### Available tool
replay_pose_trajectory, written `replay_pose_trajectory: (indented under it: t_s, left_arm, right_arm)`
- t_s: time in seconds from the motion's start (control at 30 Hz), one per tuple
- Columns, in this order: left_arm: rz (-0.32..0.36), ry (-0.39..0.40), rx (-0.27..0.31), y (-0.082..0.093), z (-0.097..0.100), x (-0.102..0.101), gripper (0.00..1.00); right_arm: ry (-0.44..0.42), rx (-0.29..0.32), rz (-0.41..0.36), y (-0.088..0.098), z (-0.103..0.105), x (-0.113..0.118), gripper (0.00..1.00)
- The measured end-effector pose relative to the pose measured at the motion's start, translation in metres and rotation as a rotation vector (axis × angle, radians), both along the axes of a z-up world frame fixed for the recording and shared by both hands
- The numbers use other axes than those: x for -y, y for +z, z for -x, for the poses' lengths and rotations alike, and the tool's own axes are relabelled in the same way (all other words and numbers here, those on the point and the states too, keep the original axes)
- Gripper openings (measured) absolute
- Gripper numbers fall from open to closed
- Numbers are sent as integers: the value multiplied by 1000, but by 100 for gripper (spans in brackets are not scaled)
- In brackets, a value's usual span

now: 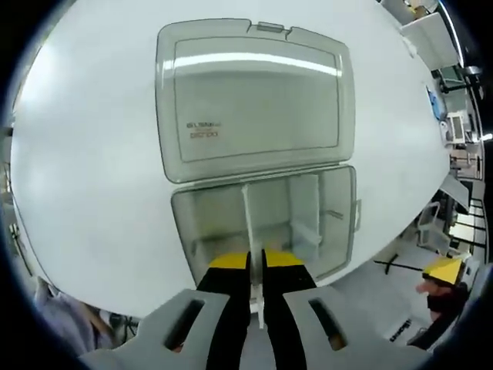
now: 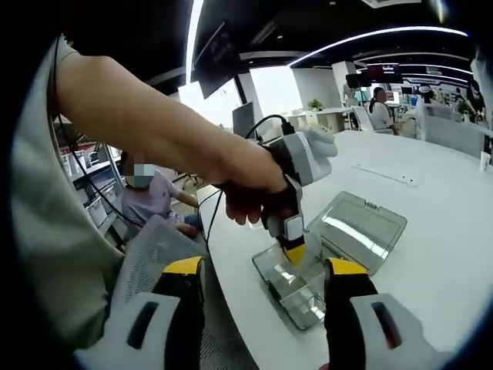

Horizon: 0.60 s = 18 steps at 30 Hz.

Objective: Insert the divider into the dual guide fixture by aligning both edges with the guide slots and pushing it downward to the bottom, including one-sided entry, uneven engagement, binding, and posture correction.

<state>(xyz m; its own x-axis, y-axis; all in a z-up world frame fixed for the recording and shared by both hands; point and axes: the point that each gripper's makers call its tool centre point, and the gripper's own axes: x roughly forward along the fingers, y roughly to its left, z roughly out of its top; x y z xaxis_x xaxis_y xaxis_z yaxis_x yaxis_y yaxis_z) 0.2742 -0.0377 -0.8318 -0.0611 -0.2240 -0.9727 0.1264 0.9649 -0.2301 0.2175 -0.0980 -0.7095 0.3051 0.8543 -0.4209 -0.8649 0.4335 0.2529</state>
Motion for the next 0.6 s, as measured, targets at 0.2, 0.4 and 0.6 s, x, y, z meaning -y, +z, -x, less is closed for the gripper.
replay_pose_trajectory:
  t_s: [0.2, 0.4, 0.6]
  left_arm:
    - [-8, -22, 2, 0, -1, 0, 2]
    - [-17, -28, 1, 2, -1, -4, 2]
    - [-16, -16, 10, 0, -1, -4, 2]
  right_arm:
    - [-4, -2, 0, 0, -1, 2, 60]
    - [-3, -1, 2, -1, -2, 3, 60]
    - [1, 1, -3, 1, -2, 0, 60]
